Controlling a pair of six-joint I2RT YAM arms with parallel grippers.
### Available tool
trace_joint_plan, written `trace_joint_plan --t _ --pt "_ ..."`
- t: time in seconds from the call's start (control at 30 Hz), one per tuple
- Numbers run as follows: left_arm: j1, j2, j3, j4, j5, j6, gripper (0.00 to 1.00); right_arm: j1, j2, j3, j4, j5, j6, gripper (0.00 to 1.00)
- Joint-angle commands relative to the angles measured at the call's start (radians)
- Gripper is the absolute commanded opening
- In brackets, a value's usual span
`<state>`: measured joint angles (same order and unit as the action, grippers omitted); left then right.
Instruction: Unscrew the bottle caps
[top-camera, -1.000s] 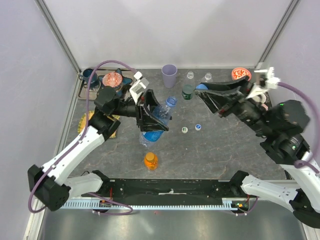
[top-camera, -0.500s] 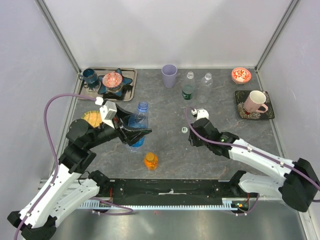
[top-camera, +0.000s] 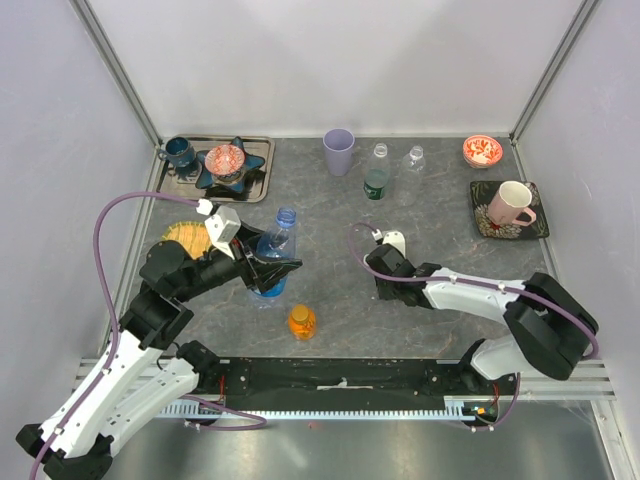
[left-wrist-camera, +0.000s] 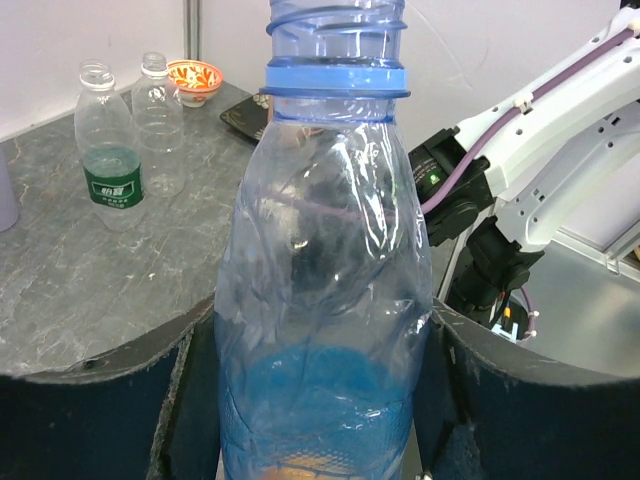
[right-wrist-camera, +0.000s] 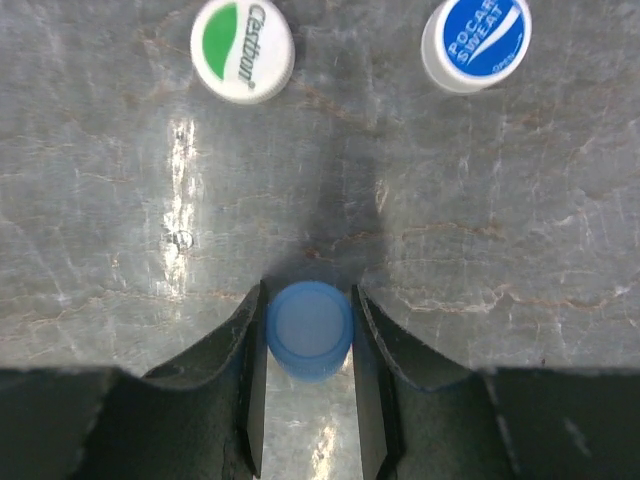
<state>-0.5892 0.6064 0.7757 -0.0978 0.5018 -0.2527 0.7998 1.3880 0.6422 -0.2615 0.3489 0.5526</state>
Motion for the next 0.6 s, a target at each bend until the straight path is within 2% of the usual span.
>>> trace_joint_plan --t 0.0,0.13,0.23,0.27,0.43,0.57 --pt "0.005 -0.010 -0.004 0.006 -0.020 0.046 0.37 -0.007 0.058 0.040 0.045 0.053 0.017 0.00" --pt "0.005 -0.013 -0.010 0.003 -0.020 0.047 0.37 -0.011 0.114 0.053 0.042 0.059 0.014 0.00" --pt "0.005 -0.013 -0.015 -0.002 -0.019 0.049 0.37 -0.011 0.147 0.050 0.041 0.049 0.015 0.07" --pt "0.005 -0.013 -0.016 -0.002 -0.020 0.049 0.37 -0.011 0.152 0.048 0.039 0.045 0.015 0.15" --pt "0.005 -0.010 -0.018 -0.005 -0.020 0.052 0.37 -0.011 0.131 0.019 0.031 0.032 0.021 0.45" --pt "0.005 -0.002 -0.018 -0.002 -0.017 0.052 0.37 -0.010 0.094 0.008 0.016 0.029 0.027 0.57"
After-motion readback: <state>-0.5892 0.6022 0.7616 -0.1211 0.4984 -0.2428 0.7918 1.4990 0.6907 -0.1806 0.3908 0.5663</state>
